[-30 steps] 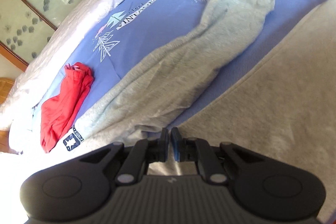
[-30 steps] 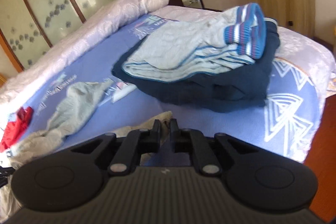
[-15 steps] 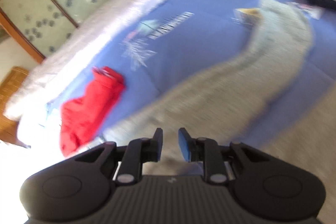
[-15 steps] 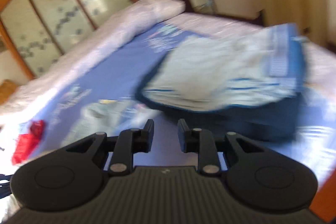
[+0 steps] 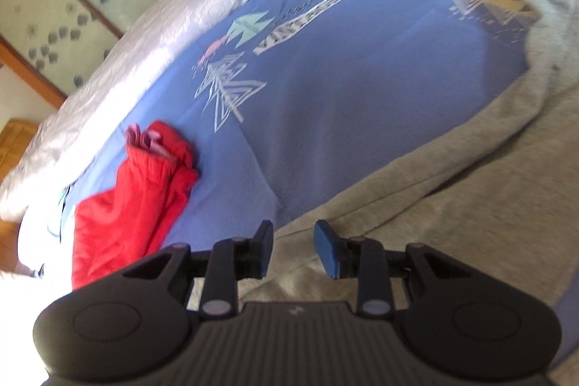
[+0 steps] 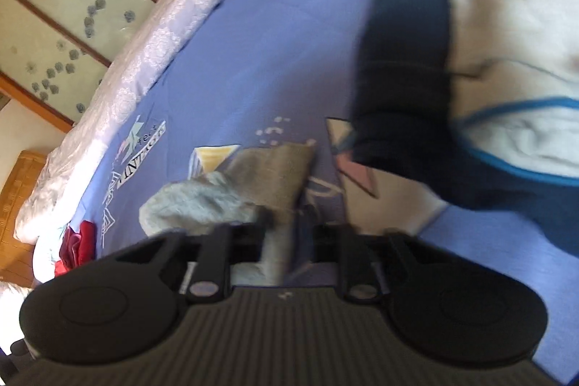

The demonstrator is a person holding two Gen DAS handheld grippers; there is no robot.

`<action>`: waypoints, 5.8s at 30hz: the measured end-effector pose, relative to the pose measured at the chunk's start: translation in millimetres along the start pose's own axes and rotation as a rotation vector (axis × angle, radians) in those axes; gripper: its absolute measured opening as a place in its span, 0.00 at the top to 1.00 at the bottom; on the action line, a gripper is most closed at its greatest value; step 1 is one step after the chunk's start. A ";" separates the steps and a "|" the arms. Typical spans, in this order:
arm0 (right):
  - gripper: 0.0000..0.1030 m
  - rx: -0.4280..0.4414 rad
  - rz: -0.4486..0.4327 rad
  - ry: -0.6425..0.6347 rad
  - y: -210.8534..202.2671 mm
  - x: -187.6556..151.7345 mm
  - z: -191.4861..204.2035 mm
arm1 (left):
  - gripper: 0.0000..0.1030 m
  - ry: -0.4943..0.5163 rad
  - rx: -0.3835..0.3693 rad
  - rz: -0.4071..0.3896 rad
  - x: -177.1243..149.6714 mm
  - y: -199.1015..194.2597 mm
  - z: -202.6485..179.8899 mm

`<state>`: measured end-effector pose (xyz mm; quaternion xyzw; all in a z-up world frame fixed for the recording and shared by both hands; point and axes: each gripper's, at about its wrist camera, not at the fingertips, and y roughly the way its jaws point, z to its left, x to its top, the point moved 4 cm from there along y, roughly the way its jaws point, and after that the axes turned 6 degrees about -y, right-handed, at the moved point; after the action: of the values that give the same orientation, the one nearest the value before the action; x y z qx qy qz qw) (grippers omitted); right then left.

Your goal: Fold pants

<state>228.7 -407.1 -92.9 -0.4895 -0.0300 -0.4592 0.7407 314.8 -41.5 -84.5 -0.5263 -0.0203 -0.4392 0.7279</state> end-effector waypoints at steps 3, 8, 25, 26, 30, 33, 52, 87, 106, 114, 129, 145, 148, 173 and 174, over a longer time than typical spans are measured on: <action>0.92 -0.122 -0.218 -0.058 -41.2 3.4 6.5 | 0.73 -0.033 0.020 0.016 -1.1 16.3 4.3; 0.74 -0.260 -0.194 -0.122 -75.6 -19.9 -6.3 | 0.69 -0.092 0.043 0.020 1.8 27.3 11.5; 0.65 -0.030 -0.057 -0.296 -82.5 -60.0 59.0 | 0.61 -0.562 -0.180 -0.002 -89.4 -72.2 95.6; 0.65 0.009 -0.018 -0.298 -76.5 -69.7 67.9 | 0.61 -0.589 -0.194 0.002 -99.0 -77.9 98.8; 0.65 0.123 0.117 -0.314 -56.0 -110.7 104.6 | 0.57 -0.423 -0.098 -0.053 -116.7 -95.7 77.7; 0.64 0.154 0.164 -0.341 -48.2 -129.7 127.1 | 0.57 -0.208 -0.066 -0.059 -114.3 -93.1 46.8; 0.63 -0.108 -0.063 -0.370 -53.0 -13.6 86.7 | 0.64 -0.107 -0.148 -0.020 -148.3 -114.2 69.6; 0.83 -0.236 0.479 -0.983 51.1 35.9 54.2 | 0.90 -0.069 0.124 0.104 -124.5 38.6 188.1; 0.89 -0.242 -0.081 -0.983 -140.9 -9.5 46.1 | 0.91 -0.341 0.144 -0.174 -208.5 -176.4 167.5; 0.89 -0.225 -0.051 -0.790 -192.9 -91.5 -22.5 | 0.91 -0.329 0.088 -0.027 -291.3 -200.1 101.6; 0.78 -0.364 -0.203 -1.243 -224.4 -149.5 -7.5 | 0.89 -0.460 0.054 -0.048 -314.9 -240.1 143.8; 0.61 -0.086 -0.108 -0.269 -253.4 -89.4 -101.1 | 0.82 -0.381 -0.252 -0.164 -229.5 -270.9 63.4; 0.61 -0.065 -0.106 -0.268 -237.8 -79.8 -91.5 | 0.81 -0.320 -0.354 -0.166 -196.6 -255.0 8.4; 0.86 -0.008 -0.192 -0.075 -248.3 -95.9 -131.9 | 0.67 -0.264 -0.385 0.017 -175.6 -194.3 -94.2; 0.86 -0.009 -0.185 -0.078 -252.2 -97.2 -133.0 | 0.67 -0.266 -0.385 0.019 -175.0 -194.1 -94.0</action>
<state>-60.1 -468.9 -34.0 -0.5054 -0.1019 -0.5063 0.6913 38.6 -18.7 -67.2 -0.7089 -0.0267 -0.3547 0.6090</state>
